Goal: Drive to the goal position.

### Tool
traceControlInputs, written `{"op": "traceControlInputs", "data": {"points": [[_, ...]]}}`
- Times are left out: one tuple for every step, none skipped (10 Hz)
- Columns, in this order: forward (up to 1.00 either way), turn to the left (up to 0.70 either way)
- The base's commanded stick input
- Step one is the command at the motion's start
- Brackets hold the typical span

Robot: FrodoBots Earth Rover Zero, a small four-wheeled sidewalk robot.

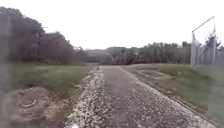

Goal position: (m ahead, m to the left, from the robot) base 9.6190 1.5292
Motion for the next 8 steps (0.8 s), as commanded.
{"op": "traceControlInputs", "data": {"points": [[0.68, -0.14], [0.68, -0.1], [0.68, -0.05], [0.68, -0.01], [0.68, 0.0], [0.68, 0.0], [0.68, 0.0], [0.68, 0.0]]}}
